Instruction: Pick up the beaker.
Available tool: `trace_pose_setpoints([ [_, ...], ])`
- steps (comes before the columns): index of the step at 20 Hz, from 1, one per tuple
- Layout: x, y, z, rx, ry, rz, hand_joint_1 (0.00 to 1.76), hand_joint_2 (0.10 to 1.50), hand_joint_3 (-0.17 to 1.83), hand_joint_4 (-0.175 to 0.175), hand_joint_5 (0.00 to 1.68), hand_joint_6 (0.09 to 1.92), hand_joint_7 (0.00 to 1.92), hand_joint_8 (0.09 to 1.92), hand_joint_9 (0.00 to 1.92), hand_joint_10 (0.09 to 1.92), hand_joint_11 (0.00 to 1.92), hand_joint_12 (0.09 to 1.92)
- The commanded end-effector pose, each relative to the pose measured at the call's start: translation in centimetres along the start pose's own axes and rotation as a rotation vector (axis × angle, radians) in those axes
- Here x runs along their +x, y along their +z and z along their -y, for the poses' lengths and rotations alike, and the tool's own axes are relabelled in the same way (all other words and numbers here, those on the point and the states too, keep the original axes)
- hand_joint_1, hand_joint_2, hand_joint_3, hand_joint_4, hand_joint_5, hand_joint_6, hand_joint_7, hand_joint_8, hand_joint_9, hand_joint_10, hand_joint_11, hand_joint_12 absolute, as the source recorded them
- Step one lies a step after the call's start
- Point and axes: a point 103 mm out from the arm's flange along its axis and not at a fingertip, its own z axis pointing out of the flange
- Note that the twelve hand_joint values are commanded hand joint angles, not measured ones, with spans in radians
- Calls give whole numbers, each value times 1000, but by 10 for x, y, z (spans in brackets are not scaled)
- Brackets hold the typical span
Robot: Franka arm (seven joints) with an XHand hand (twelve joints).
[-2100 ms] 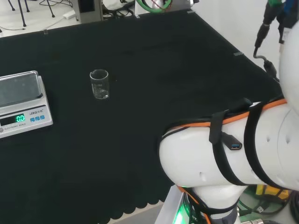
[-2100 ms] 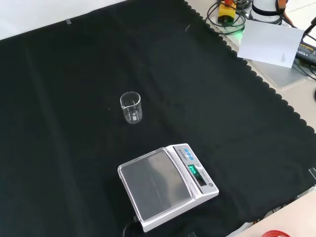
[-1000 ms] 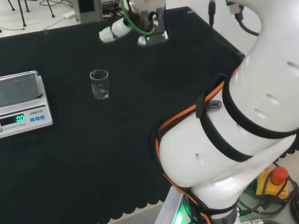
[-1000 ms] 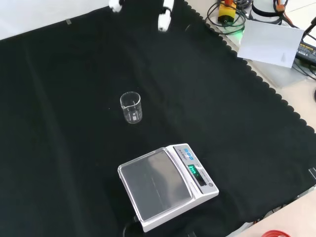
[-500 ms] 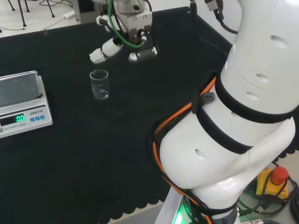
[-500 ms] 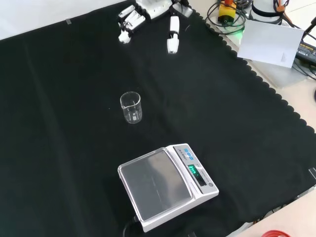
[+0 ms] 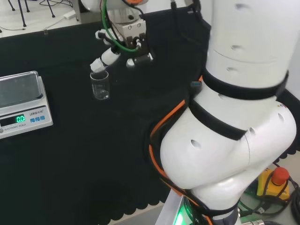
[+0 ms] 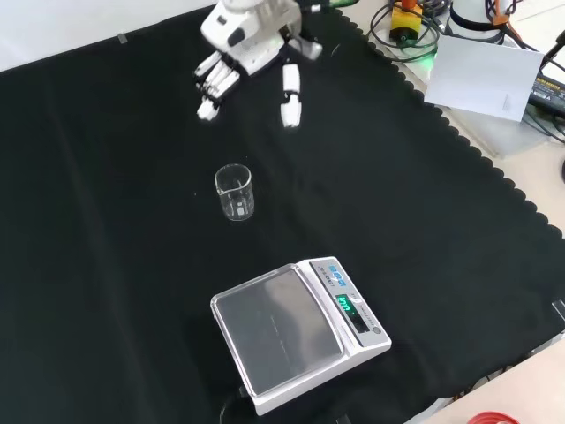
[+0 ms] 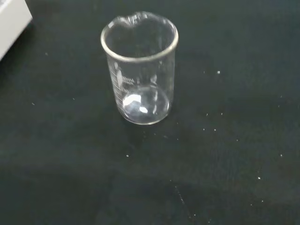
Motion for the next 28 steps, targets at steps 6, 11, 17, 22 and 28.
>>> trace_pose_setpoints([
  [6, -4, 61, -60, 137, -84, 21, 541, 666, 197, 5, 149, 87, 226, 728, 299, 857, 0, 1567],
  [11, 1, 72, -70, 186, -75, 13, 534, 667, 194, 6, 148, 87, 225, 729, 298, 858, 0, 1563],
  [17, -8, 84, -62, 200, -86, 17, 527, 668, 191, 8, 146, 87, 223, 730, 294, 858, 0, 1558],
  [22, 3, 94, -74, 222, -86, 43, 528, 667, 187, 8, 148, 87, 228, 733, 295, 860, 0, 1556],
  [28, 31, 97, -93, 190, -39, 45, 594, 684, 179, 18, 221, 87, 299, 752, 342, 859, 15, 1585],
])
